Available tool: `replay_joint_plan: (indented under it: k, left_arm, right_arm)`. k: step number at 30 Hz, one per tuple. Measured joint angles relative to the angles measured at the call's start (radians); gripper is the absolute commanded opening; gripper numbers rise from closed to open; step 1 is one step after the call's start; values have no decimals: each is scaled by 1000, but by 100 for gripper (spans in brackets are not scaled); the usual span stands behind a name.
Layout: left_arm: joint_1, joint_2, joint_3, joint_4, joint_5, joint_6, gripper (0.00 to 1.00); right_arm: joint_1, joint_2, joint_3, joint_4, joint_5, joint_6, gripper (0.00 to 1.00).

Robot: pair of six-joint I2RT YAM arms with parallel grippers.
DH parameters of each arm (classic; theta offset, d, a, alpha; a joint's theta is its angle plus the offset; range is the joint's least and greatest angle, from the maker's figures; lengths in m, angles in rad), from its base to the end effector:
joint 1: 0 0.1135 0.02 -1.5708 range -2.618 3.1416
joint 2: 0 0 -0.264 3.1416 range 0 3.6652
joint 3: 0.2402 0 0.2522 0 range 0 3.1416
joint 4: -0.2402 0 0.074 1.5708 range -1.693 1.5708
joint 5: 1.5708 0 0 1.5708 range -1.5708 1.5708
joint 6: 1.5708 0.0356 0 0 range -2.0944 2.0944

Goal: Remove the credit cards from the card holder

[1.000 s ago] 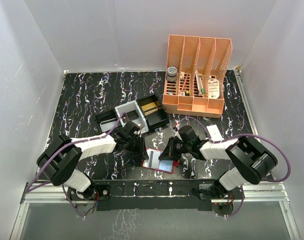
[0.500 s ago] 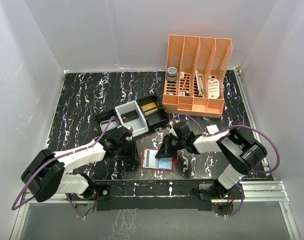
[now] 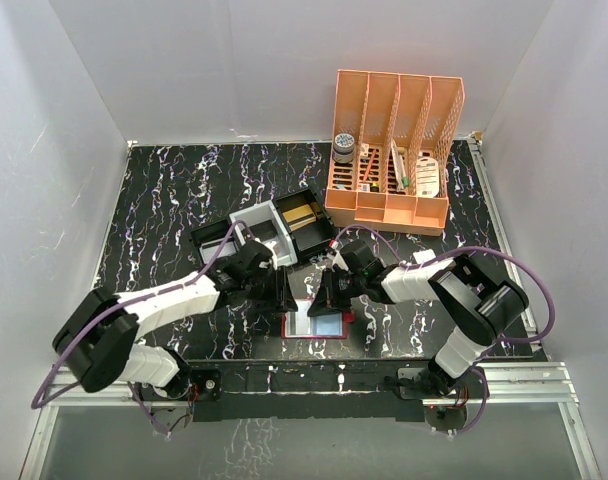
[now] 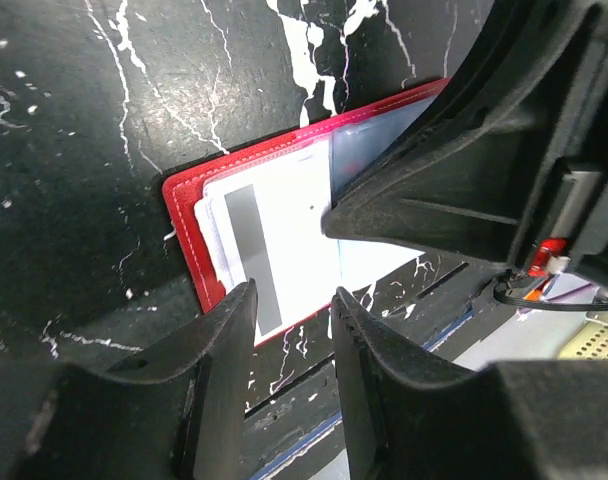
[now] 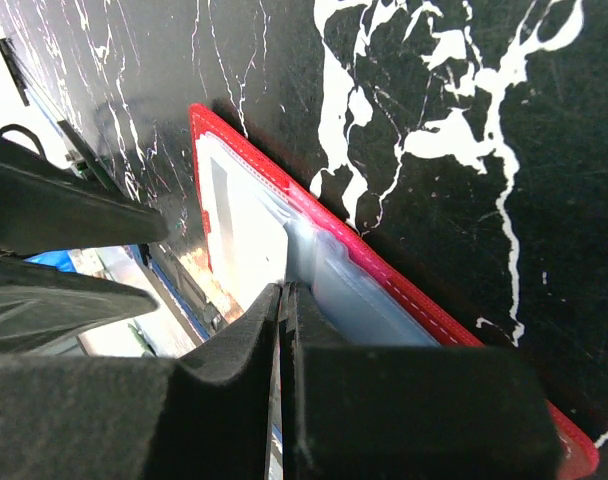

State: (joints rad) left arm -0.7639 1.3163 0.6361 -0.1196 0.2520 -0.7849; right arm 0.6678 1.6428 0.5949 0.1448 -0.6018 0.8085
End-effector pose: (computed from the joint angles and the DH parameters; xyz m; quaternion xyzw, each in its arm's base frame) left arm 0.1797 -0.1844 0.1838 0.0376 0.9197 -0.3441 0.1852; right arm 0.2052 0.1875 0.1134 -0.0334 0.9069 0.4177 0.0431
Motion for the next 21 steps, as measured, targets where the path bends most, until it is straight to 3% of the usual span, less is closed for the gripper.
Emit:
replay_joint_plan:
  k: [9, 21]
  left_arm:
    - [-11, 178, 63, -12, 32, 27, 26]
    - [-15, 165, 34, -4, -1, -1, 25]
  right_arm:
    - [0, -1, 0, -4, 0, 2, 0]
    - [1, -82, -52, 4, 32, 48, 0]
